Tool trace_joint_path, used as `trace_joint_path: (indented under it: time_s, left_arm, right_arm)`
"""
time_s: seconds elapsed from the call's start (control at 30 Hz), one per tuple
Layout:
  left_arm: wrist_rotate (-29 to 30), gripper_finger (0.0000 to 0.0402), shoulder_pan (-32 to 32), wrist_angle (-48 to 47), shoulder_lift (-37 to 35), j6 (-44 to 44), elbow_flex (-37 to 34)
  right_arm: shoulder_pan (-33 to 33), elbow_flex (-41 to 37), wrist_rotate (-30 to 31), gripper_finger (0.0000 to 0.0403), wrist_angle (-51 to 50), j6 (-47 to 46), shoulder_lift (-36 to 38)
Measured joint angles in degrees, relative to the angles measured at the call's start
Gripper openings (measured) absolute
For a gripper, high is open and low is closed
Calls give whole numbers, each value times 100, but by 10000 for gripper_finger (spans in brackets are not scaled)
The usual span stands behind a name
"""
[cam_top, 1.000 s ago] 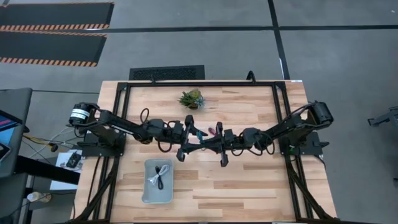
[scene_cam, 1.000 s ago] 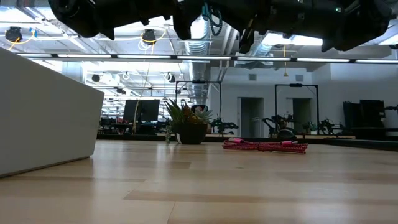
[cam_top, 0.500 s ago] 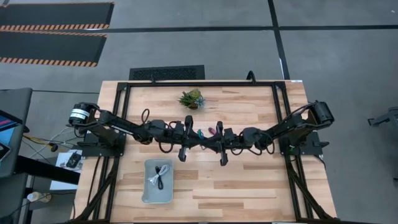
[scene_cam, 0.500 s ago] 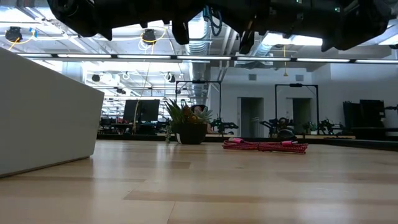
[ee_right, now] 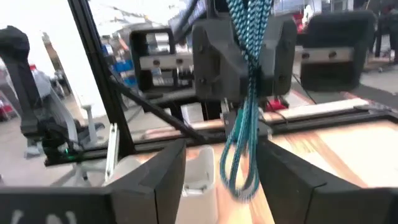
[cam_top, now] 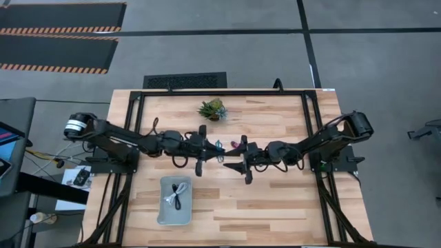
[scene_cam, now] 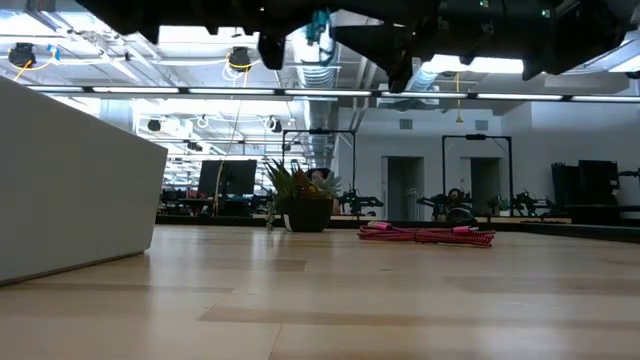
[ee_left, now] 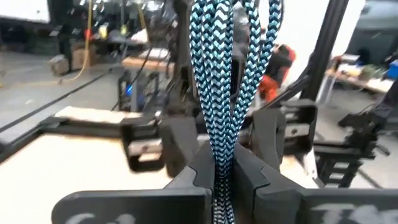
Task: Pick and place USB-C Cables
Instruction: Put the blue USB cable into the gray bin
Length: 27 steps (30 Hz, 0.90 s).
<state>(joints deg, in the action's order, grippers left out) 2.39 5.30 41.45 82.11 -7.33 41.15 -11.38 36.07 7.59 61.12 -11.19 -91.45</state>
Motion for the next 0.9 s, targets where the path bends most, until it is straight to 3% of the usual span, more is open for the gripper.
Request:
trace_joint_path:
  time_s: [0.37,0.63,0.9]
  left_arm:
    - [405,3,425,-2986,-1451,-272,-2]
    - [970,3,1610,-5270,-2389,-2311,-2]
    - [1133,3,2698,-6071,-2406,-4145,-2]
  right_arm:
    - [-89,-2,-21,202,-2479,-58,1421]
    - [-242,-2,-17,186,-3720,-383,2142]
    - [-251,1,-16,178,-3877,-506,2006]
